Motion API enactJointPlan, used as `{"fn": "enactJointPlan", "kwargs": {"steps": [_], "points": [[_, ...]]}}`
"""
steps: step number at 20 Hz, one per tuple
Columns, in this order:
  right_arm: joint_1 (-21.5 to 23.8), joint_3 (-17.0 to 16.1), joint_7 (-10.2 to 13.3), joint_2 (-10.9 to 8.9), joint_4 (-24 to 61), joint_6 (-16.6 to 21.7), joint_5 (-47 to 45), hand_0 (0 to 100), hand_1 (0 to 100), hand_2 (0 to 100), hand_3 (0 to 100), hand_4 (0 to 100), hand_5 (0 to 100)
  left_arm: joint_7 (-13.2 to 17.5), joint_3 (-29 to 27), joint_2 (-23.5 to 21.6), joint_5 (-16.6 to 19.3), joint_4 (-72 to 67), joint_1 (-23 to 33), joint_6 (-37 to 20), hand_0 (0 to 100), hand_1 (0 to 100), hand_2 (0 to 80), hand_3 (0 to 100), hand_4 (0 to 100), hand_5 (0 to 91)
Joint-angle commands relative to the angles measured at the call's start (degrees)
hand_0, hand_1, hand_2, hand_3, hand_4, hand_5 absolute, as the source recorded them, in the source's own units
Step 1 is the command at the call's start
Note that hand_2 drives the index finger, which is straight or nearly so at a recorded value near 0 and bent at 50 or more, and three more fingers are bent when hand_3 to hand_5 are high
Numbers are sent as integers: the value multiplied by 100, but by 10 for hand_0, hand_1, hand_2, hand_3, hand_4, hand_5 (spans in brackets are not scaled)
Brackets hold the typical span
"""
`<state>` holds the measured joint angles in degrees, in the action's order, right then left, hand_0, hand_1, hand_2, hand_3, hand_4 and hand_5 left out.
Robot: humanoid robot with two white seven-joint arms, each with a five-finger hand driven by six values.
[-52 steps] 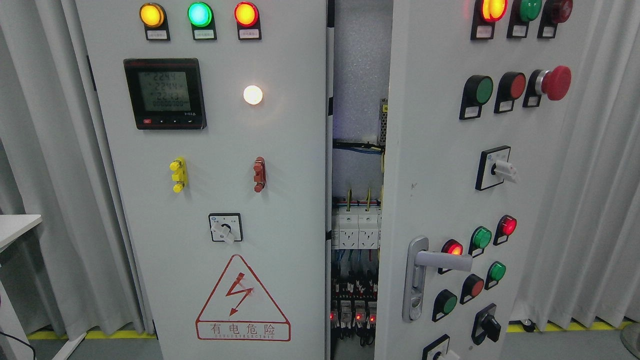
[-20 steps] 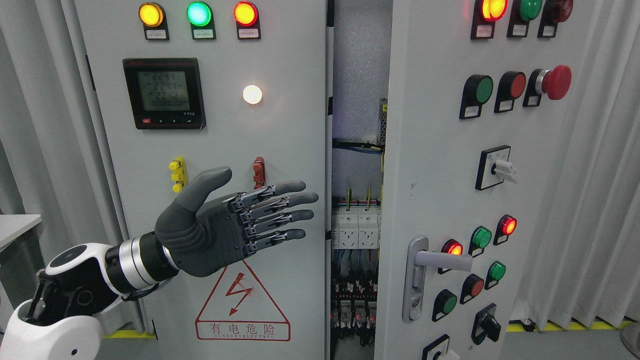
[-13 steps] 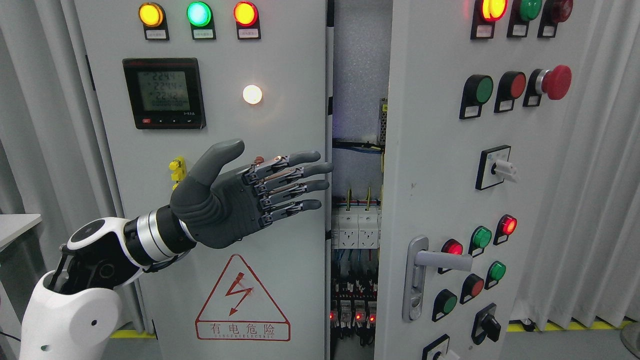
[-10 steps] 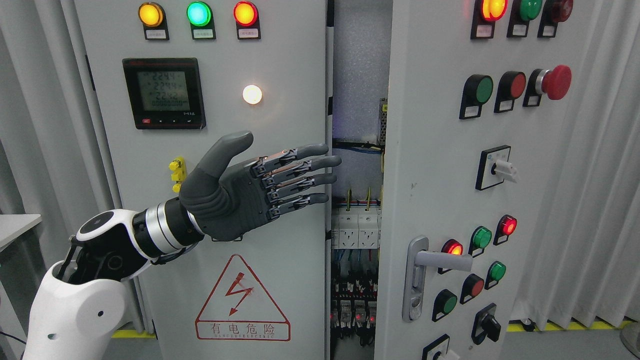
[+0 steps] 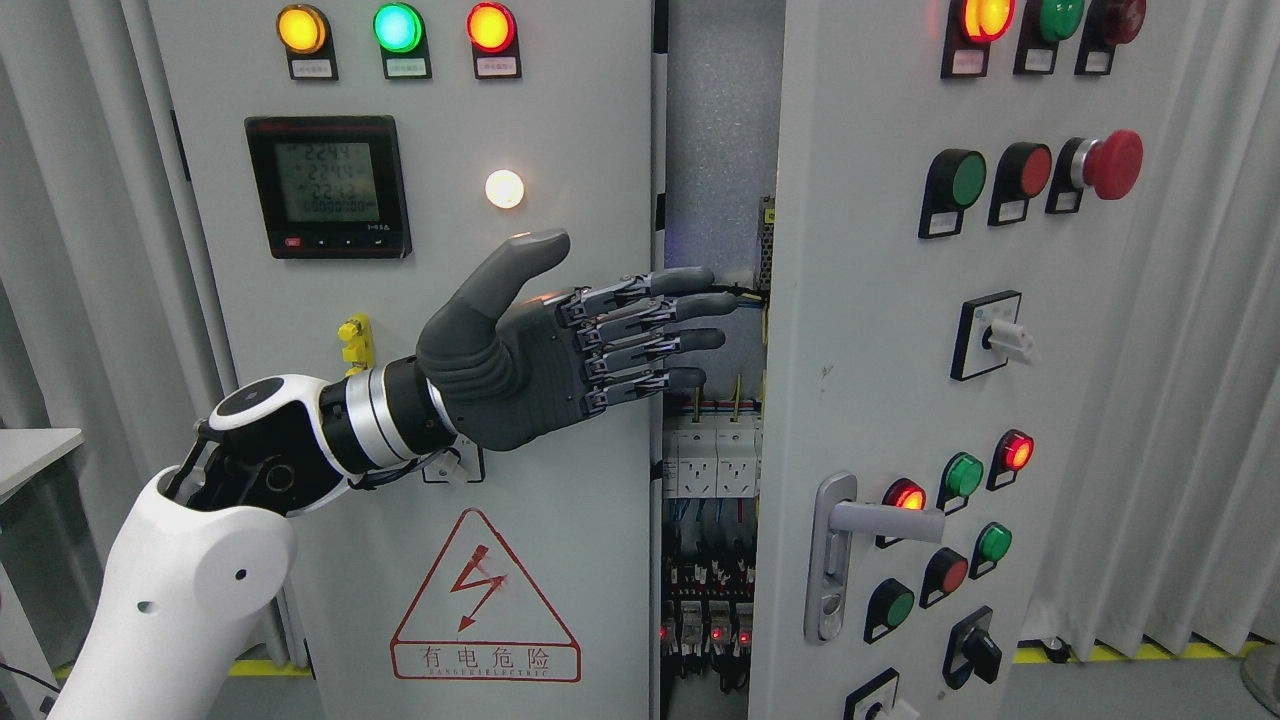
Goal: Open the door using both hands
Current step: 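Reach the left hand into the gap between the two cabinet doors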
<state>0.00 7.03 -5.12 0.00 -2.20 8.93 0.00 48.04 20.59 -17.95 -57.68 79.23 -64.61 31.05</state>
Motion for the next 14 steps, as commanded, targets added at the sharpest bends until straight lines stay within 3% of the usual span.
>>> {"fn": "enactJointPlan", "kwargs": {"steps": [1, 14], "points": [[-176, 0, 2, 0, 0, -5, -35, 218, 0, 0, 0, 0, 0, 4, 656, -7, -191, -391, -297, -2, 295, 0, 27, 27, 38, 0], [-176, 0, 2, 0, 0, -5, -35, 219, 0, 0, 0, 0, 0, 4, 1087, 55, -700, -365, -833, -11, 295, 0, 26, 27, 38, 0]]}}
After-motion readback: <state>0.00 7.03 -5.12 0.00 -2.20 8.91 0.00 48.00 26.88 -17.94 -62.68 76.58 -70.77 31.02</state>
